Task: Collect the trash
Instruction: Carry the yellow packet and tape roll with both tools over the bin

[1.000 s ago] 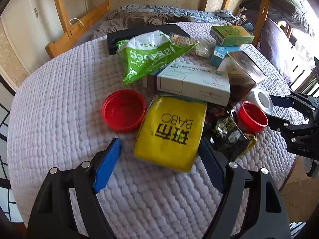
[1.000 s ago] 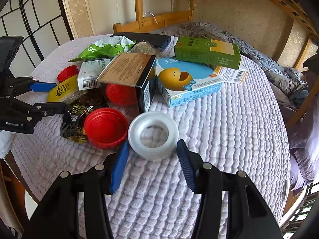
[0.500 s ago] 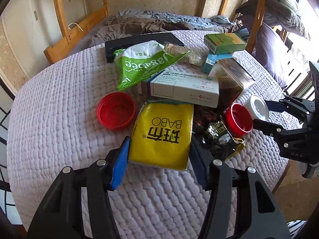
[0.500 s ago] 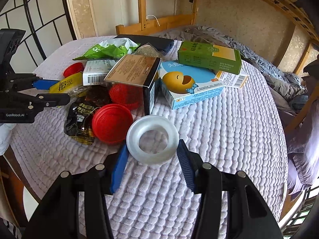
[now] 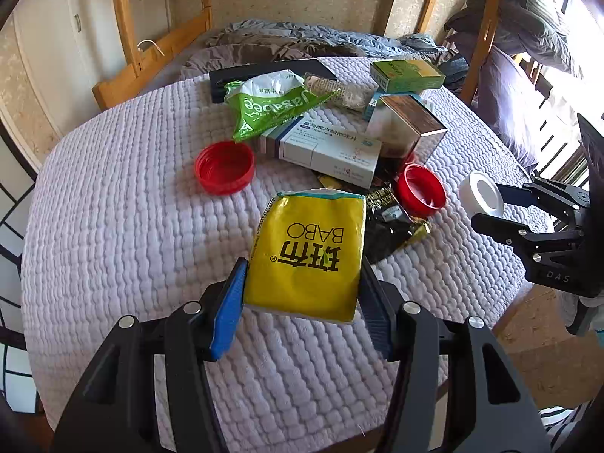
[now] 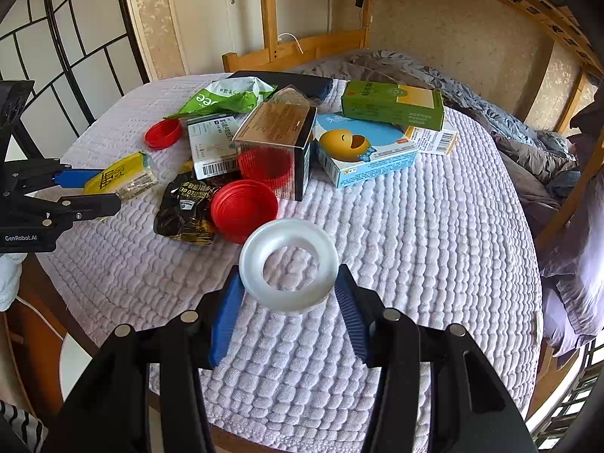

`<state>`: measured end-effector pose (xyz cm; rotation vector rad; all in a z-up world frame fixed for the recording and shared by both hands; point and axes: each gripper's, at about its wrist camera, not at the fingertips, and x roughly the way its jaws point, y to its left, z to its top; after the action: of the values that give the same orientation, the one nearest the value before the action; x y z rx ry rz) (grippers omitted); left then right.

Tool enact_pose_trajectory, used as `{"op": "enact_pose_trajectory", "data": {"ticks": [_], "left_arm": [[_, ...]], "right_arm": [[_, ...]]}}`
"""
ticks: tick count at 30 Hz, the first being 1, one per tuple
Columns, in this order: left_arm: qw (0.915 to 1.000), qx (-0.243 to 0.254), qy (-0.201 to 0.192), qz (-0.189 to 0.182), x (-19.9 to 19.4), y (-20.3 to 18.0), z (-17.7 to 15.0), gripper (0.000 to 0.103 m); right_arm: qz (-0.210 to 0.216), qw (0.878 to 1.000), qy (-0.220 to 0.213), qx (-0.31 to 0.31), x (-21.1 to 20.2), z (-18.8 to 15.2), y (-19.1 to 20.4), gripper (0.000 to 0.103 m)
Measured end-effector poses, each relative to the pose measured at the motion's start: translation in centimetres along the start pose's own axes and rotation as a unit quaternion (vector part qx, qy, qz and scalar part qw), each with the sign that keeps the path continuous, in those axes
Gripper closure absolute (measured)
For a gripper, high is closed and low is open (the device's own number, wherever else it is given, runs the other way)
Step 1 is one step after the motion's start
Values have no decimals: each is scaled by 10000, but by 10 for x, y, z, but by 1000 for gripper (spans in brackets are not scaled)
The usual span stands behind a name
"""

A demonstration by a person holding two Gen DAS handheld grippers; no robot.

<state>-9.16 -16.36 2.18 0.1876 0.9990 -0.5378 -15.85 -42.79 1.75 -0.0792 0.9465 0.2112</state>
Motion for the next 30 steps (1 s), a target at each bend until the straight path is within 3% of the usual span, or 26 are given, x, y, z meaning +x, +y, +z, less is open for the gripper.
{"op": "enact_pose_trajectory", "data": {"ticks": [30], "left_arm": [[9986,-444,80,287,-40,-23,-63,45]], "right_arm": [[378,9992,68,-87,-43,-46,49,54]]}}
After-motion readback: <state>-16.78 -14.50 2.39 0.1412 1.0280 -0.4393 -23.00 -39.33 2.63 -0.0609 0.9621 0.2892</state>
